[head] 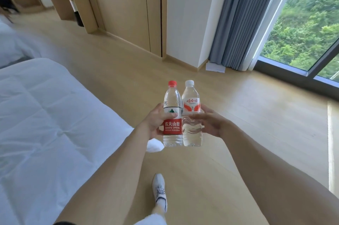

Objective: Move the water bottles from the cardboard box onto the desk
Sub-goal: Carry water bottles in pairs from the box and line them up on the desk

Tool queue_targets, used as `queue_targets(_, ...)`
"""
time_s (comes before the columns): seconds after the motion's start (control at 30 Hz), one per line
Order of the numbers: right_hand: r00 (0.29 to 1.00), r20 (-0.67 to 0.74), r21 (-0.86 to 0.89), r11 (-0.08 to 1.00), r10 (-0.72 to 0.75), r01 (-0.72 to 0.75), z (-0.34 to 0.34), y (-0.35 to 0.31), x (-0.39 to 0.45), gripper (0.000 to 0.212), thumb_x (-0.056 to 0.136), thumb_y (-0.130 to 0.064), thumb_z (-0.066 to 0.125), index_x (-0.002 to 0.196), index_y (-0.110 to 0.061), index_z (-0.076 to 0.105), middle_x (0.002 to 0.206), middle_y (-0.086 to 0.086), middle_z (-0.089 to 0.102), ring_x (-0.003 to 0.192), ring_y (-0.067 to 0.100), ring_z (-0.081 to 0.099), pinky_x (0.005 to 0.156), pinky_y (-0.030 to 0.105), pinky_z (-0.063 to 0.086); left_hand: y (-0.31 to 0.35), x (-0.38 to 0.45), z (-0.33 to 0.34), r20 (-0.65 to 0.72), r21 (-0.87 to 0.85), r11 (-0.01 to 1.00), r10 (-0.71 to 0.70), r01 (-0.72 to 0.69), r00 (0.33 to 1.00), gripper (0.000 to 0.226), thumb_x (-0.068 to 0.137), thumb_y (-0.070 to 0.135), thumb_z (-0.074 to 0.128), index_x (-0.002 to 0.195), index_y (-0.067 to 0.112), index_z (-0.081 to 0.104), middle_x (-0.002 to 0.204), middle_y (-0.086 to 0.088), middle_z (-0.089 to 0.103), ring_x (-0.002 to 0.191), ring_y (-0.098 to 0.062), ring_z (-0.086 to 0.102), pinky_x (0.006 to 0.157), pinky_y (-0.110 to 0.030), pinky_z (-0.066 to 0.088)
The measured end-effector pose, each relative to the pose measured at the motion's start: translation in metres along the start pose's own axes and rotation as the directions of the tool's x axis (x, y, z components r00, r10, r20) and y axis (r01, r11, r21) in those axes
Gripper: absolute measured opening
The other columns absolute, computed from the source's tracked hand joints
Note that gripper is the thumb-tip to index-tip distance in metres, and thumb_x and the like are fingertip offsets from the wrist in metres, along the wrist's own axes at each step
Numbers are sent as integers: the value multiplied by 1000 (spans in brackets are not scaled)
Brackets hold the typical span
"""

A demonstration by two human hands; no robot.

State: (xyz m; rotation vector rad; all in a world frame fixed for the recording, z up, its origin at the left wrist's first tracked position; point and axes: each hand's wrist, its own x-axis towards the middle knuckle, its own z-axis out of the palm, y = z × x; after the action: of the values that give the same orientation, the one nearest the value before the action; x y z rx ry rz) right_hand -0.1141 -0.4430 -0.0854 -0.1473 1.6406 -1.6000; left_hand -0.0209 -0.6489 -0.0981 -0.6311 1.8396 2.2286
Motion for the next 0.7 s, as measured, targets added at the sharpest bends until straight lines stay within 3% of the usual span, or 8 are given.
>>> queue_targets(0.4,998,-63,-37,999,13,-16,-42,-131,219,57,86,-7,71,138,-21,51,131,17,64,120,37,62,103,62,46,118,232,-74,68,-15,1000,14,-13,998,51,82,28,83,124,41,57,113,0,75,106,-27,70,83,-53,60)
queue_targets(0.7,999,26,-85,996,25,-23,-49,-209,369,57,83,-9,76,134,-21,55,122,13,69,110,32,67,98,59,51,187,350,-136,-35,-54,999,4,-5,999,57,68,32,84,119,40,61,113,-5,74,102,-29,71,77,-51,61)
